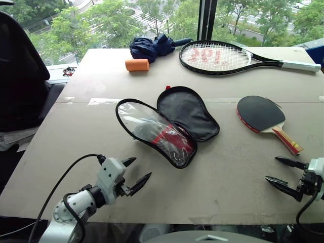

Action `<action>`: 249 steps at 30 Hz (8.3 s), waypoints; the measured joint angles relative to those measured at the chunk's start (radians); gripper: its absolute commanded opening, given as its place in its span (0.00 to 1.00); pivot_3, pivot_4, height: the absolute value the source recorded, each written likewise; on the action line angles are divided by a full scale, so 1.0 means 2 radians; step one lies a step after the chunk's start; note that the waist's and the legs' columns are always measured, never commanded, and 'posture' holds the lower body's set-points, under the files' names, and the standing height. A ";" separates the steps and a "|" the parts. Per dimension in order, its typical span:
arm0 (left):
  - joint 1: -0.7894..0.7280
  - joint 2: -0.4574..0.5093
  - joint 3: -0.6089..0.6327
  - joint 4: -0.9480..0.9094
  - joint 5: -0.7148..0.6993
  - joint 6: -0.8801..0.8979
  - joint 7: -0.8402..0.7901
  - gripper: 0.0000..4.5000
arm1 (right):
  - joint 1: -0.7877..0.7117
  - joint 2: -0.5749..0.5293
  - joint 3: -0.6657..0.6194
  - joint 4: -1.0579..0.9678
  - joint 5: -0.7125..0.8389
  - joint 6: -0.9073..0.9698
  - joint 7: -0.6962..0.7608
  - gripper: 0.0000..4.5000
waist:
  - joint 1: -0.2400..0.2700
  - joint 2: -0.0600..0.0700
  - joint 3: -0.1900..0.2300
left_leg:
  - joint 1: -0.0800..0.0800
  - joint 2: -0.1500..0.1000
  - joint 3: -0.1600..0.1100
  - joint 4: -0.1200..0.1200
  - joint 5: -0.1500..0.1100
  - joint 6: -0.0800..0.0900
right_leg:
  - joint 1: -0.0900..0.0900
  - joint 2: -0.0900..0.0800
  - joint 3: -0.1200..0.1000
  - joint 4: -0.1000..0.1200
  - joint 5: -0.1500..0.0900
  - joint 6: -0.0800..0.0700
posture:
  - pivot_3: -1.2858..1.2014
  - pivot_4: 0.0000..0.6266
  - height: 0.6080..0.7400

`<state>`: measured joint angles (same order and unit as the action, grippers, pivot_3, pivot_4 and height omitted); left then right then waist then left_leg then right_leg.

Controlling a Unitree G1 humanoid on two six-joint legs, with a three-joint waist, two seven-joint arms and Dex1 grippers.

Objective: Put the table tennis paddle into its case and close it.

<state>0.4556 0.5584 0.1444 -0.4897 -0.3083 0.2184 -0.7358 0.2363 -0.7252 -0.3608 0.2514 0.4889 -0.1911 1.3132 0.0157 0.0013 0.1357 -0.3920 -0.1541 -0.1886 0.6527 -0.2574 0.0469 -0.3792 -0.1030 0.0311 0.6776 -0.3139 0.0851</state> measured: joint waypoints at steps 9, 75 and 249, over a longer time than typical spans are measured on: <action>0.008 0.000 0.002 0.000 -0.016 0.006 -0.010 0.92 | -0.001 0.000 0.000 0.000 0.002 0.002 0.007 0.98 | 0.000 0.000 0.000 | 0.000 0.000 0.000 0.000 0.000 0.000 | 0.000 0.000 0.000 0.000 0.000 0.000 | 0.52 0.24 0.89; -0.164 0.220 0.222 -0.041 -0.279 0.183 -0.190 0.92 | -0.267 -0.044 0.293 -0.240 -0.123 0.331 -0.011 0.02 | -0.014 -0.001 0.003 | -0.003 0.000 -0.001 -0.001 0.001 -0.001 | -0.004 0.001 0.000 0.000 0.000 0.000 | 0.52 0.24 0.89; -0.359 0.182 0.085 0.021 -0.232 0.219 -0.175 0.92 | -0.389 0.039 0.198 -0.005 -0.019 0.454 -0.208 0.99 | -0.015 -0.004 0.003 | -0.005 0.000 0.002 0.007 0.000 0.000 | -0.006 0.001 0.003 0.006 0.001 0.002 | 0.52 0.24 0.89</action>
<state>-0.2616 0.9230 0.3151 -0.4468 -0.7723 0.6569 -1.0859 -0.5415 -0.6467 0.0358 0.2415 0.4500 0.7172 0.8980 -0.0148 -0.0061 0.1422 -0.4016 -0.1536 -0.1840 0.6663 -0.2575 0.0470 -0.3905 -0.1007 0.0371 0.6891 -0.3119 0.0882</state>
